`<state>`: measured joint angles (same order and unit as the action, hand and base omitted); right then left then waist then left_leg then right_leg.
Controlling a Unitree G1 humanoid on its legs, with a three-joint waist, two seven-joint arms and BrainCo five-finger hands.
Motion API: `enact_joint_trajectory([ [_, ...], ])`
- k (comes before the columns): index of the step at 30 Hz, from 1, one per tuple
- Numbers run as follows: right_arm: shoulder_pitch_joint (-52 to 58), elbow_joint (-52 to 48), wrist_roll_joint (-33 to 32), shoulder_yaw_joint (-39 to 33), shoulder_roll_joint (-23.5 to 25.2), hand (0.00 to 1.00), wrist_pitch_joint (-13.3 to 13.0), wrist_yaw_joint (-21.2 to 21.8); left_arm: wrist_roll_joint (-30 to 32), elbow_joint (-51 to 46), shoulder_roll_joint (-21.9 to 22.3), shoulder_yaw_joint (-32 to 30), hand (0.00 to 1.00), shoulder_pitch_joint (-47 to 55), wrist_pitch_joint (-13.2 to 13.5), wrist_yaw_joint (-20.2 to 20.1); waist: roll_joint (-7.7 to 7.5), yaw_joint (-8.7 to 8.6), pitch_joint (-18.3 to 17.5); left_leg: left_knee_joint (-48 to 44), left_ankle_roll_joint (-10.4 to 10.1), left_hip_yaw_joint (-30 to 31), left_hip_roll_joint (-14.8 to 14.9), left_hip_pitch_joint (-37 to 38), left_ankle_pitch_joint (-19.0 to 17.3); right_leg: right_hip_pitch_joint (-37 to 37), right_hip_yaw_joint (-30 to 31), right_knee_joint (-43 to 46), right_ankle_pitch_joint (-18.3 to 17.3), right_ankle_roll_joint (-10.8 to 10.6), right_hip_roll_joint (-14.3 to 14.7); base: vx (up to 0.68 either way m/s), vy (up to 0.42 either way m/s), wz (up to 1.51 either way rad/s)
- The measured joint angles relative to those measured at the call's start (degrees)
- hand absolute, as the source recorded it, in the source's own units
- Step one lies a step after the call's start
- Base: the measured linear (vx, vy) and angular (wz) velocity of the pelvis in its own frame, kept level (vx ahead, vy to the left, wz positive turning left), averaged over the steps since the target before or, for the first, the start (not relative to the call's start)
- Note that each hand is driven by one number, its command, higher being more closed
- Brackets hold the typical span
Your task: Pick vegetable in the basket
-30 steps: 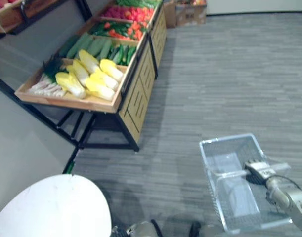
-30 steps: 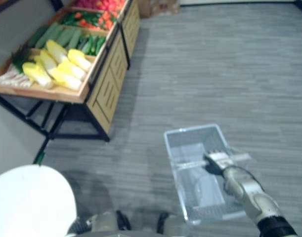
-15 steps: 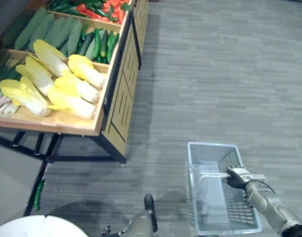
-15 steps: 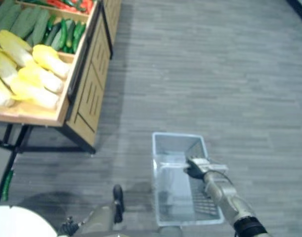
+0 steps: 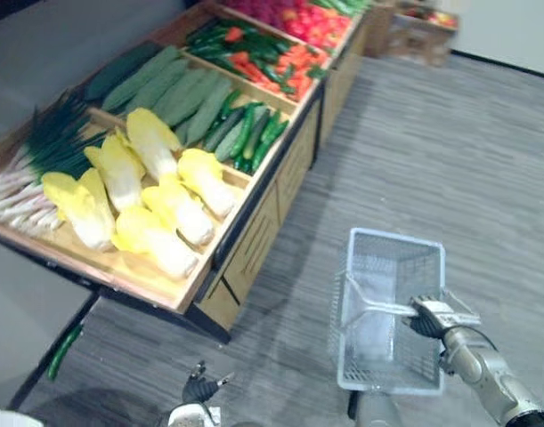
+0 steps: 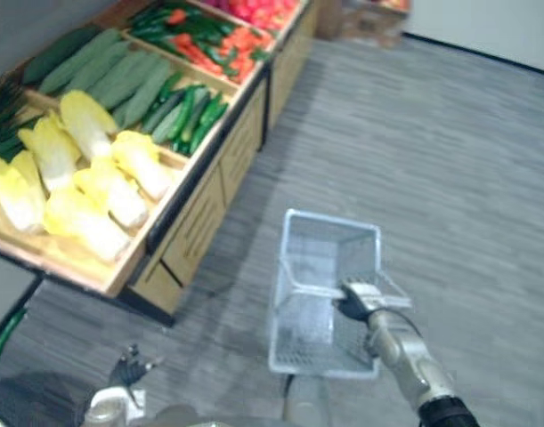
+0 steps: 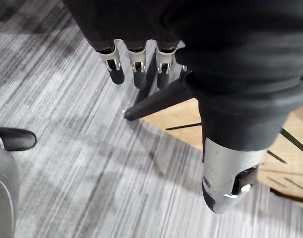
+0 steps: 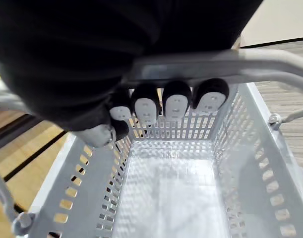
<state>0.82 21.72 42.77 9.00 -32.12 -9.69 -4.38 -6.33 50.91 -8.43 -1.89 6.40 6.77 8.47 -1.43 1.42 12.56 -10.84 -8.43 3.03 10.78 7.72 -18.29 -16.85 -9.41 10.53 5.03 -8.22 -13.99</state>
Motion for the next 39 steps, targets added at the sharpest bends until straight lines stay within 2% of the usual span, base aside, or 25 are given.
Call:
enact_joint_trajectory([
  [1,0.0,1.0,0.0,-0.7,-0.3,1.0,1.1,0.1,0.2,0.1,1.7,-0.2,0.0,0.3,0.2,-0.1,0.7,0.7,-0.1,-0.3,0.7,1.8,-1.0,-0.2,2.2,-0.4,-1.0,5.8,-4.0,0.6,-0.6,0.29,-0.361,1.08],
  [4,0.7,2.2,0.0,-2.8,-1.7,1.0,1.8,0.0,0.2,0.5,2.7,-1.1,0.0,2.3,0.2,0.1,2.44,0.47,-1.5,-0.7,0.2,6.1,1.1,-0.7,5.7,1.0,-7.1,12.6,-10.9,1.2,-2.1,0.29,-0.304,1.0],
  [7,0.6,6.9,-0.1,-2.2,-1.8,1.0,1.7,0.1,-0.4,1.8,3.6,-5.2,0.0,3.7,0.1,0.7,2.63,0.61,-1.9,-8.7,-2.4,8.9,2.0,-7.7,12.2,5.9,-14.5,11.2,-12.4,2.4,-2.5,0.28,-0.23,1.06],
  [8,0.8,7.2,-0.1,-1.9,-1.8,1.0,1.8,0.2,-0.4,1.9,3.6,-5.3,0.0,4.0,0.1,0.8,2.62,0.61,-1.9,-10.6,-2.4,8.7,2.1,-9.1,13.8,6.9,-15.7,10.7,-12.5,2.5,-2.5,0.3,-0.248,0.97],
  [10,1.7,7.2,-0.2,-1.7,-1.7,1.0,1.6,0.2,-0.4,3.2,3.6,-5.5,0.0,5.1,-0.1,1.3,2.4,1.23,-1.8,-17.7,-1.8,4.3,2.8,-12.9,22.5,13.1,-19.7,6.5,-12.6,2.8,-2.0,0.28,-0.223,0.86],
  [11,2.3,7.1,-0.4,-1.7,-1.5,1.0,1.3,0.2,-0.4,3.5,3.5,-6.0,0.0,5.4,-0.2,1.3,1.59,1.34,-1.4,-20.3,-1.4,0.9,3.6,-14.5,27.2,16.4,-21.3,3.8,-12.6,2.8,-1.8,0.26,-0.181,0.75],
  [13,3.6,6.6,-0.5,-2.0,-1.0,1.0,1.1,0.0,-0.5,3.5,3.4,-6.9,0.0,5.5,-0.2,1.3,0.84,1.89,-1.4,-25.6,-0.3,-8.1,6.5,-17.7,24.2,20.9,-23.9,-0.5,-12.6,2.9,-1.8,0.23,-0.146,0.62],
  [14,4.3,6.2,-0.5,-2.0,-0.7,1.0,1.1,0.0,-0.5,3.2,3.3,-7.0,0.0,5.4,-0.3,1.3,0.93,1.82,-1.4,-28.2,2.5,-15.9,8.1,-20.3,20.0,23.0,-26.1,-2.3,-12.6,2.8,-1.5,0.14,-0.072,0.6],
  [16,5.7,5.9,-0.5,-2.0,-0.2,1.0,1.1,0.0,-0.2,2.7,3.2,-7.0,0.0,4.5,-0.7,1.3,0.94,1.75,-1.4,-24.4,5.3,-29.6,8.1,-24.0,17.4,24.5,-29.7,-4.2,-12.5,2.7,-0.9,0.17,0.005,0.68],
  [18,7.3,5.2,-0.5,-2.9,0.0,1.0,1.2,0.0,-0.1,2.8,3.2,-6.9,0.0,4.2,-1.1,1.3,1.38,1.68,-1.7,-16.1,5.6,-34.6,5.2,-25.2,19.9,24.8,-31.5,-4.4,-12.4,2.4,-0.3,0.18,0.132,0.58],
  [19,8.8,4.6,-0.5,-4.1,0.7,1.0,1.4,0.0,0.1,2.9,3.1,-6.7,0.0,4.1,-1.3,1.2,1.66,1.66,-2.2,-10.2,9.4,-38.7,3.6,-24.2,21.8,25.1,-32.2,-4.5,-12.3,2.2,0.6,0.2,0.167,0.7],
  [20,9.0,4.5,-0.5,-4.1,1.3,1.0,1.6,0.0,0.4,3.1,2.7,-6.9,0.0,3.9,-1.3,1.2,1.69,1.09,-2.8,-7.8,9.8,-38.7,2.1,-23.4,21.6,25.5,-32.7,-4.6,-12.3,1.9,0.7,0.21,0.156,0.9],
  [21,8.8,4.4,-0.5,-4.1,2.0,1.0,1.6,0.0,0.6,3.0,1.6,-6.8,0.0,3.9,-1.2,1.2,-0.01,0.32,-2.9,-3.4,10.1,-38.4,-0.4,-22.8,21.7,25.4,-33.0,-5.1,-12.1,1.5,0.4,0.19,0.096,0.79],
  [24,6.9,4.5,-0.1,-3.9,4.2,1.0,1.4,0.0,2.3,4.5,-0.5,-7.0,0.0,4.2,-1.6,1.2,-3.26,1.4,-2.8,0.3,10.7,-38.9,-2.3,-19.7,21.7,27.3,-30.7,-6.1,-11.0,0.5,0.3,0.16,0.033,0.27],
  [26,6.5,4.5,-0.1,-3.6,5.1,1.0,0.8,0.0,3.0,5.1,-0.4,-7.0,0.0,5.1,-1.8,1.4,-3.35,2.18,-2.9,2.5,10.7,-40.1,-2.2,-16.1,21.7,29.0,-28.5,-5.3,-10.8,0.5,0.5,0.1,-0.033,-0.19],
  [28,6.6,4.8,0.0,-3.6,5.9,1.0,0.3,-0.2,3.6,6.4,-0.1,-7.0,0.0,5.5,-2.1,1.2,-3.57,1.7,-3.0,5.0,10.5,-40.2,-2.2,-13.6,21.6,29.6,-27.6,-3.6,-10.7,0.4,1.1,0.02,-0.069,-0.19],
  [29,6.5,5.9,0.0,-3.7,5.9,1.0,-0.1,-0.3,4.9,6.5,1.4,-6.9,0.0,5.6,-2.4,1.4,-1.52,1.47,-4.0,7.8,9.3,-40.1,-0.9,-12.7,20.8,25.7,-27.0,4.0,-10.7,0.4,0.6,0.0,-0.051,-0.18],
  [30,6.5,6.3,0.0,-3.7,5.9,1.0,-0.2,-0.3,5.0,6.5,1.7,-6.8,0.0,5.7,-2.4,1.4,-1.17,1.46,-4.1,8.6,8.9,-40.1,-0.8,-12.3,20.5,24.7,-26.6,6.3,-10.7,0.4,0.2,0.02,-0.002,-0.31],
  [31,6.0,6.9,0.0,-3.7,6.2,1.0,-0.3,-1.0,5.1,6.0,1.7,-6.6,0.0,5.9,-2.4,1.4,-1.13,1.32,-4.0,10.8,8.4,-40.3,-1.2,-10.8,20.6,20.3,-24.3,16.3,-10.8,0.3,-2.4,0.05,0.006,-0.18],
  [32,4.7,6.8,0.1,-3.9,6.3,1.0,-0.3,-1.4,5.2,6.0,0.6,-6.3,0.0,5.8,-2.4,1.4,-2.76,0.31,-3.6,11.5,8.5,-40.2,-2.1,-9.8,20.6,16.4,-20.7,26.1,-9.9,-1.0,-5.6,0.06,-0.013,-0.02],
  [33,4.6,7.1,0.1,-4.1,6.4,1.0,-0.1,-1.5,5.2,5.9,-0.1,-6.3,0.0,5.4,-2.4,1.4,-2.91,-0.09,-3.5,11.7,8.7,-39.7,-2.5,-9.1,20.4,14.7,-18.2,30.0,-8.4,-2.1,-6.7,0.09,-0.078,0.4],
  [34,5.4,8.6,0.2,-4.2,6.8,1.0,0.2,-1.5,5.1,5.2,-1.2,-5.8,0.0,4.3,-2.4,1.4,-3.25,-0.43,-2.8,11.5,9.1,-38.1,-2.0,-8.7,19.9,12.2,-14.1,33.3,-11.2,-1.7,-6.5,0.14,-0.128,0.6],
  [35,5.6,9.7,0.4,-4.2,6.8,1.0,0.3,-1.5,4.9,4.7,-1.9,-5.7,0.0,3.4,-2.3,1.5,-3.41,-0.45,-2.7,11.3,9.0,-36.8,-1.3,-8.7,20.1,11.6,-13.7,32.3,-15.3,-1.1,-5.8,0.14,-0.128,0.7],
  [36,5.5,11.0,0.9,-4.4,6.8,1.0,0.6,-1.5,4.6,4.1,-2.1,-5.8,0.0,2.5,-2.3,1.8,-3.4,-0.47,-2.6,10.9,8.2,-35.7,-0.5,-8.7,20.6,10.7,-14.0,30.3,-16.9,-0.2,-5.8,0.16,-0.177,0.66],
  [39,3.8,16.1,1.6,-6.1,6.8,1.0,1.6,-1.8,4.1,2.7,-2.0,-5.9,0.0,1.1,-1.6,1.8,-2.81,-1.14,-2.4,10.4,6.1,-31.7,1.9,-10.1,21.4,8.5,-13.1,17.5,-16.7,0.5,-6.2,0.09,-0.259,0.65],
])
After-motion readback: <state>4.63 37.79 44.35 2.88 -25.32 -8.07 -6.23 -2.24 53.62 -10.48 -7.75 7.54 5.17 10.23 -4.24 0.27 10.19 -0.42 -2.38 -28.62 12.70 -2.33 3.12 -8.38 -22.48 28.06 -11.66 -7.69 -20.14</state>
